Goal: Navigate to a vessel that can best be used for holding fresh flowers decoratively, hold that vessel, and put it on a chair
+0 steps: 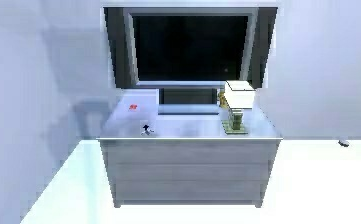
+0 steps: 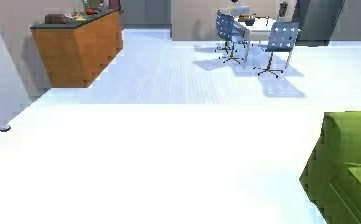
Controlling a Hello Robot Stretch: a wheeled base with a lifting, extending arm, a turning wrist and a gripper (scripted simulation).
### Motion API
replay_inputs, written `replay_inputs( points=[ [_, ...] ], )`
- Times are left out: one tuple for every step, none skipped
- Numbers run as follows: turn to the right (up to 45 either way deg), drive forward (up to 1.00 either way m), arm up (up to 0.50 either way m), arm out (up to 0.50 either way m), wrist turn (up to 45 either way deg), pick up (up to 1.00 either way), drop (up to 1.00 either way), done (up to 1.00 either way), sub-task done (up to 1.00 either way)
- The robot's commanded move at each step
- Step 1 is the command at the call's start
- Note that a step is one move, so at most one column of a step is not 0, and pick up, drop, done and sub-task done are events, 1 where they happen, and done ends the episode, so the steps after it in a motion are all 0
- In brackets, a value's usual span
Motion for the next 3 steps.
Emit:
replay_inputs(
  points=[
    [45.0, 0.00, 0.00, 0.00, 0.0, 0.00, 0.00, 0.00, 0.00],
    [45.0, 0.00, 0.00, 0.00, 0.0, 0.00, 0.00, 0.00, 0.00],
    [15.0, 0.00, 0.00, 0.00, 0.0, 0.00, 0.00, 0.00, 0.00]
  ],
)
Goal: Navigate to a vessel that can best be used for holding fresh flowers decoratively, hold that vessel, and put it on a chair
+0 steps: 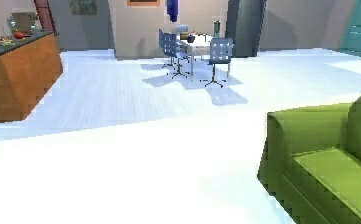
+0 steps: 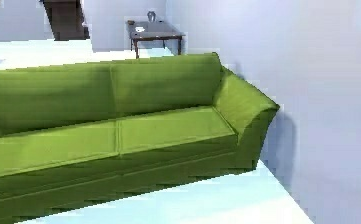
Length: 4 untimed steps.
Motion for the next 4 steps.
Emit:
replay_inputs(
  points=[
    [0.0, 1.00, 0.00, 0.00, 0.0, 0.00, 0.00, 0.00, 0.00],
    [6.0, 0.00, 0.00, 0.00, 0.0, 0.00, 0.00, 0.00, 0.00],
    [0.0, 0.50, 0.00, 0.00, 0.0, 0.00, 0.00, 0.00, 0.00],
    [21.0, 0.00, 0.00, 0.00, 0.0, 0.00, 0.00, 0.00, 0.00]
  ],
)
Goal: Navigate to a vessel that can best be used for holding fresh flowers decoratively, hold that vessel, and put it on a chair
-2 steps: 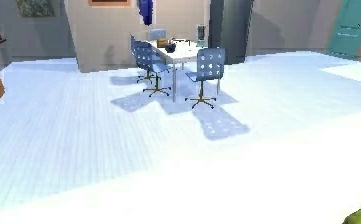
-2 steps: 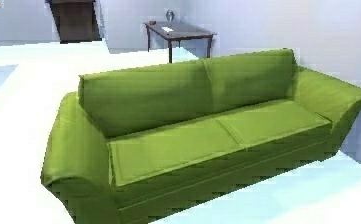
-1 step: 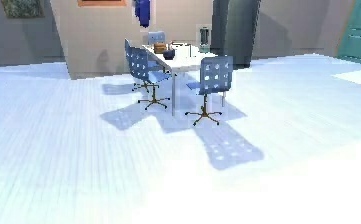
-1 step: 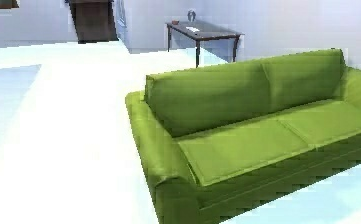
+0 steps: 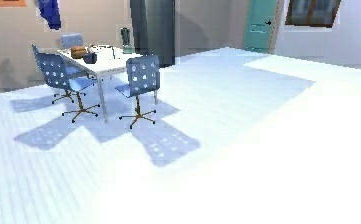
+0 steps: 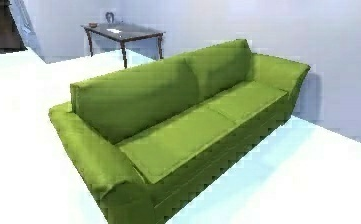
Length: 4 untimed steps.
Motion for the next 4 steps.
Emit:
replay_inputs(
  points=[
    [0.0, 0.50, 0.00, 0.00, 0.0, 0.00, 0.00, 0.00, 0.00],
    [45.0, 0.00, 0.00, 0.00, 0.0, 0.00, 0.00, 0.00, 0.00],
    [0.0, 1.00, 0.00, 0.00, 0.0, 0.00, 0.00, 0.00, 0.00],
    [6.0, 0.00, 0.00, 0.00, 0.0, 0.00, 0.00, 0.00, 0.00]
  ],
)
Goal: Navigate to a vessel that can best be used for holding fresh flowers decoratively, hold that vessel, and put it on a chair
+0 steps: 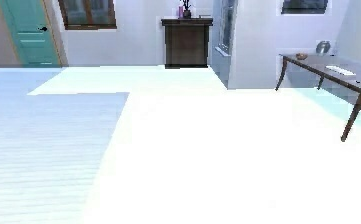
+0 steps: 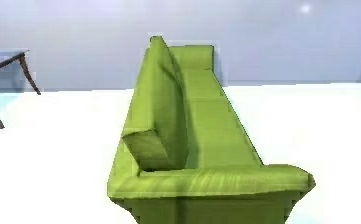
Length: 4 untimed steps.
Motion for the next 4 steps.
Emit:
replay_inputs(
  points=[
    [0.0, 0.50, 0.00, 0.00, 0.0, 0.00, 0.00, 0.00, 0.00],
    [24.0, 0.00, 0.00, 0.00, 0.0, 0.00, 0.00, 0.00, 0.00],
    [0.0, 1.00, 0.00, 0.00, 0.0, 0.00, 0.00, 0.00, 0.00],
    [0.0, 1.00, 0.00, 0.00, 0.0, 0.00, 0.00, 0.00, 0.00]
  ],
)
